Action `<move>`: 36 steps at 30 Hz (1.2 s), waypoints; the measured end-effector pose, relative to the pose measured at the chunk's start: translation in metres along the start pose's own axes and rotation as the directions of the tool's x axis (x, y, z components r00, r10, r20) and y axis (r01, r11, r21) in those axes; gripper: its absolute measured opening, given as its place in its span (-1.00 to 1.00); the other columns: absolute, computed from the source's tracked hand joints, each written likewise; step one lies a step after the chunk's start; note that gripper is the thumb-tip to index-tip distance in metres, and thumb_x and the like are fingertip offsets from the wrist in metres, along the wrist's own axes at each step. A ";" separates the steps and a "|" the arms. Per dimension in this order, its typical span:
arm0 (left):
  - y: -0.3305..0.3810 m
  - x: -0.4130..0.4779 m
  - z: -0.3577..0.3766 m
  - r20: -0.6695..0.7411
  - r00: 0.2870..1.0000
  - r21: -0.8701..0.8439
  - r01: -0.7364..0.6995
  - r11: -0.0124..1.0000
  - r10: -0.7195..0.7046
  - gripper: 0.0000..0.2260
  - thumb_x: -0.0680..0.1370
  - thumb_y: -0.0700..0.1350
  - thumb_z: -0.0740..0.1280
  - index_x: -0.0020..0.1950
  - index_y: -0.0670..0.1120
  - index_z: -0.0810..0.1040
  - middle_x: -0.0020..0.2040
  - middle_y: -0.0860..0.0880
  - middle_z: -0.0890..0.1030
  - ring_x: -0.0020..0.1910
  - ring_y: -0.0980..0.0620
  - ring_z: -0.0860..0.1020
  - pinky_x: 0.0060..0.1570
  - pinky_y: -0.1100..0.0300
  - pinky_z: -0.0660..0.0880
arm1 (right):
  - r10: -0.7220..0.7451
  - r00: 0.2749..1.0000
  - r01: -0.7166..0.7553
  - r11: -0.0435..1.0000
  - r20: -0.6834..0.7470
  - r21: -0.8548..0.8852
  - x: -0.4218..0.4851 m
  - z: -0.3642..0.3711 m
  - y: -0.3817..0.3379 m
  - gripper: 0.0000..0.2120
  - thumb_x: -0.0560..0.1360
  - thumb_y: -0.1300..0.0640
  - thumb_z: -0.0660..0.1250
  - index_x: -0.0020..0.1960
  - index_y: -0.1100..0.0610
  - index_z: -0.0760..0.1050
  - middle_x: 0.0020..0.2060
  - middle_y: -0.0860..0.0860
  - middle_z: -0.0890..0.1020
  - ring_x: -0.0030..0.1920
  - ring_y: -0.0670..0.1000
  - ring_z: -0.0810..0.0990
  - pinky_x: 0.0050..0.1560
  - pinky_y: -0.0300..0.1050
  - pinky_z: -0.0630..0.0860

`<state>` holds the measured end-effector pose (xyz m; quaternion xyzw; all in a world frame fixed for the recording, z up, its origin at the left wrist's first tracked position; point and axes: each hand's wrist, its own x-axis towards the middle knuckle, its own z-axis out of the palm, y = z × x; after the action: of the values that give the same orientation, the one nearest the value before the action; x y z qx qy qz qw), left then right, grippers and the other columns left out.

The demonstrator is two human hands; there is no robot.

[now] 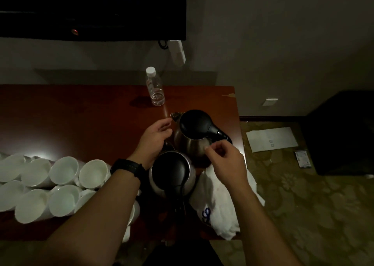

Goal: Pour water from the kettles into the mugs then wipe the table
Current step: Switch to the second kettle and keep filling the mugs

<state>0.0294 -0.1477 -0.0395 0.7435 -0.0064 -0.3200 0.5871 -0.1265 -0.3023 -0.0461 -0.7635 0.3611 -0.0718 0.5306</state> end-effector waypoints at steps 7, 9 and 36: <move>-0.001 0.038 -0.006 -0.064 0.998 0.089 0.029 0.996 -0.024 -0.63 0.66 -0.29 0.24 0.44 -0.04 0.49 0.41 -0.02 0.52 0.29 0.14 0.46 0.21 0.25 0.37 | 0.043 0.990 -0.055 0.995 -0.135 -0.087 0.031 -0.010 0.014 -0.74 0.45 -0.04 0.50 -0.27 -0.02 0.45 -0.37 -0.15 0.60 -0.39 -0.21 0.54 -0.40 -0.28 0.35; -0.001 0.049 -0.008 -0.056 0.997 0.100 0.065 0.993 -0.060 -0.61 0.66 -0.31 0.24 0.46 -0.04 0.48 0.44 -0.03 0.52 0.39 0.06 0.44 0.40 0.07 0.35 | 0.058 0.982 -0.084 0.986 -0.178 -0.142 0.035 -0.010 0.016 -0.69 0.42 0.03 0.52 -0.26 -0.03 0.37 -0.40 -0.08 0.54 -0.41 -0.15 0.50 -0.39 -0.22 0.30; -0.028 0.100 -0.019 0.560 0.824 0.093 0.034 0.995 -0.080 -0.14 0.10 0.24 0.71 0.37 0.20 0.54 0.35 0.04 0.62 0.36 -0.06 0.57 0.36 -0.17 0.48 | 0.006 0.991 -0.006 1.000 0.135 -0.001 0.078 -0.019 0.033 -0.34 0.26 -0.40 0.47 -0.26 0.22 0.42 -0.45 -0.09 0.41 -0.40 -0.10 0.42 -0.34 -0.18 0.35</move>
<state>0.1082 -0.1612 -0.1090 0.6385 -0.1695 -0.5419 0.5196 -0.0942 -0.3714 -0.0880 -0.7657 0.3266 -0.0183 0.5537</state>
